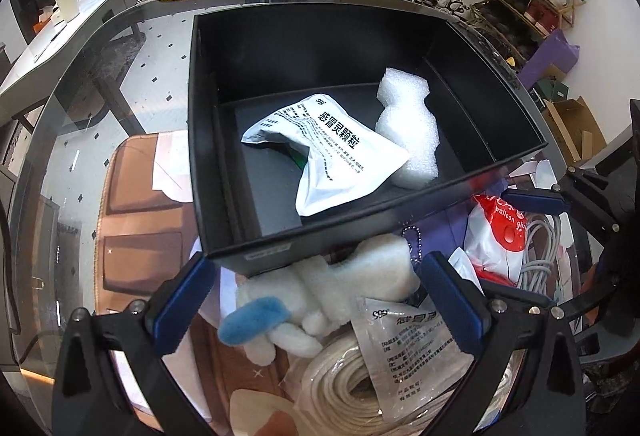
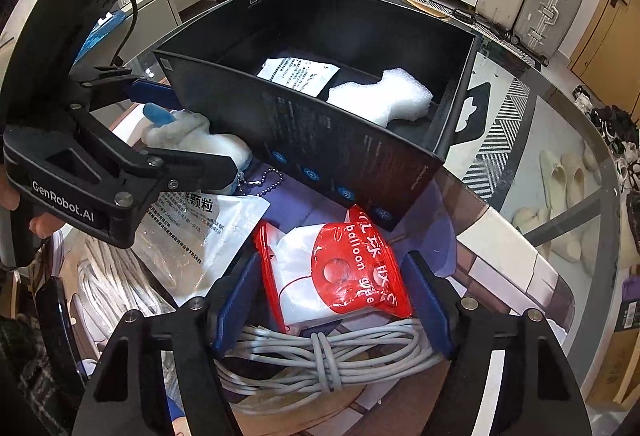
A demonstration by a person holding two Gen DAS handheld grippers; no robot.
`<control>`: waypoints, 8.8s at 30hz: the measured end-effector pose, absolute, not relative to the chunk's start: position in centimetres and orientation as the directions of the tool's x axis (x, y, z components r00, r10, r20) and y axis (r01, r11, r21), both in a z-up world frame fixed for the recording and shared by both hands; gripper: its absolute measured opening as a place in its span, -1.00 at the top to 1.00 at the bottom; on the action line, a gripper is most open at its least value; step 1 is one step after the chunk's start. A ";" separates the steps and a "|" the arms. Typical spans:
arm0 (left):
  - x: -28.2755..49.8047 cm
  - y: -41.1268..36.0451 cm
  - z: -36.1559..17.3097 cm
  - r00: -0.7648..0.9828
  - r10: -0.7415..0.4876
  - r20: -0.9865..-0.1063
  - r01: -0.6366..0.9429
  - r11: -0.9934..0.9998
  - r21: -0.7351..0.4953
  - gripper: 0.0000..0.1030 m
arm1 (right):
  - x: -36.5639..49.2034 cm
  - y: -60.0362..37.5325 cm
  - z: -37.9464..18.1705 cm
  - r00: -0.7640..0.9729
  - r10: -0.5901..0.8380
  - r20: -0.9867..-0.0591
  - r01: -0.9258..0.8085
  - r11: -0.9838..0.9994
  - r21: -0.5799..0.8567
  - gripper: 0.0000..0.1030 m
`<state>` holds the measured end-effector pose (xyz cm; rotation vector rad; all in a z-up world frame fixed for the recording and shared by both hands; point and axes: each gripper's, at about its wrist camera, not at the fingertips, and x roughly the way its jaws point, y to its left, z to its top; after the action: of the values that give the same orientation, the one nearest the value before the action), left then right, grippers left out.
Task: Organize soft objects
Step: 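Move the right gripper to the red-and-white balloon glue bag and grasp it, then grasp the white plush toy with the left gripper, then carry the plush toy with the left gripper while the right gripper carries the red bag toward the box, then lower the plush toy and red bag into the black box and open both grippers, then move the left gripper to the white sachet while the right gripper reaches the white cable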
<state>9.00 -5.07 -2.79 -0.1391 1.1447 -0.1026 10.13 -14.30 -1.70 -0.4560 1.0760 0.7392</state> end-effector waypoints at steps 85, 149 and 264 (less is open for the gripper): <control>6.1 -3.2 -1.8 0.332 -0.228 -0.915 0.456 0.888 -0.056 0.25 | 9.8 -16.0 -1.4 0.275 0.349 -0.896 -0.655 0.750 0.092 -0.07; 8.1 -2.0 8.3 0.578 -0.226 -0.784 0.257 0.962 -0.088 0.29 | 15.4 -14.5 11.0 0.432 0.436 -0.790 -0.628 0.774 0.084 -0.06; 4.1 -8.7 1.0 0.436 -0.295 -0.850 0.403 0.909 -0.109 -1.00 | 9.6 -22.0 2.9 0.366 0.298 -0.882 -0.228 0.947 0.225 -0.97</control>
<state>4.07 -8.74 0.96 0.1162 1.0326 -0.4357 9.62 -21.96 2.94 0.0684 1.1471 0.3381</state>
